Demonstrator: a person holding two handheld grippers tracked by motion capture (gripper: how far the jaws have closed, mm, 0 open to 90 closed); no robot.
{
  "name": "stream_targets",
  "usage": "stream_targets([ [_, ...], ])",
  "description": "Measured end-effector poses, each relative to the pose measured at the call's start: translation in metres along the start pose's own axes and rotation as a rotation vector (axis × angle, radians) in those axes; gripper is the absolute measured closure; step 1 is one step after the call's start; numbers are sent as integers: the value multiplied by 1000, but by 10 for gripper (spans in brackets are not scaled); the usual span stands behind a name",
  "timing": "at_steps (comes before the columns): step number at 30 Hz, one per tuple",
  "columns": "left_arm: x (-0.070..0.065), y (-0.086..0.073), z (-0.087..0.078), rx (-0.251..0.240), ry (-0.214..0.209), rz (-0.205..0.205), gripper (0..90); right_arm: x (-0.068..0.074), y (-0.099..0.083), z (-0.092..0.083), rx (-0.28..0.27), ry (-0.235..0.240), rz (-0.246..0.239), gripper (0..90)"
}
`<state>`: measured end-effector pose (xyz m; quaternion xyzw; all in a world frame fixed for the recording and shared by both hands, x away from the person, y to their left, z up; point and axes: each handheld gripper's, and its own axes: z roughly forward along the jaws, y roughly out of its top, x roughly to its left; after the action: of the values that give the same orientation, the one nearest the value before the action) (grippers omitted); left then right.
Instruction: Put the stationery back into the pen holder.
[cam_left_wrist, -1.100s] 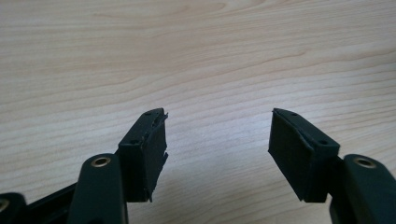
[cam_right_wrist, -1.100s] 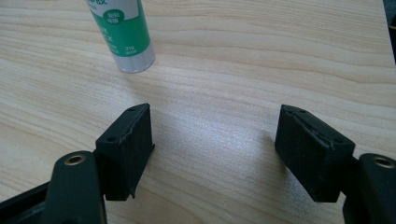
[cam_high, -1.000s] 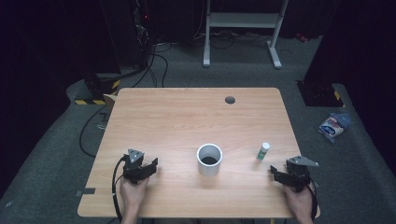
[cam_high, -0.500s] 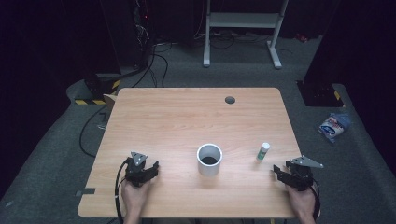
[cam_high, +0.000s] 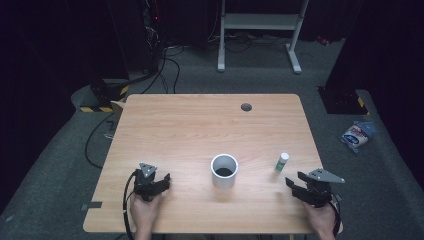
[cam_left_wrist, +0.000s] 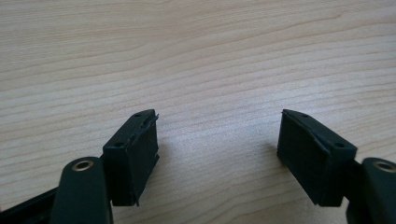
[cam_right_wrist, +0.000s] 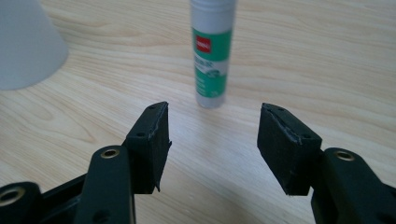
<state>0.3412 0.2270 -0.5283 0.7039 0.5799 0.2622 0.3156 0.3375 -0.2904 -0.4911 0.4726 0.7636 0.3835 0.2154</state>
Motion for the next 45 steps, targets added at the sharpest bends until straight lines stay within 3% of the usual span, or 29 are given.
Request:
stream_targets([
  [10,0,0,0,0,-2,2,284,9,20,14,-3,1,-28,440],
  [18,0,0,0,0,-2,3,282,5,29,23,3,-34,-26,459],
  [28,0,0,0,0,-3,3,281,1,37,32,12,-20,-4,512],
  [34,0,0,0,1,-4,3,280,2,40,37,3,-21,-16,520],
  [45,0,0,0,1,-5,3,278,3,41,40,-2,-19,-12,631],
])
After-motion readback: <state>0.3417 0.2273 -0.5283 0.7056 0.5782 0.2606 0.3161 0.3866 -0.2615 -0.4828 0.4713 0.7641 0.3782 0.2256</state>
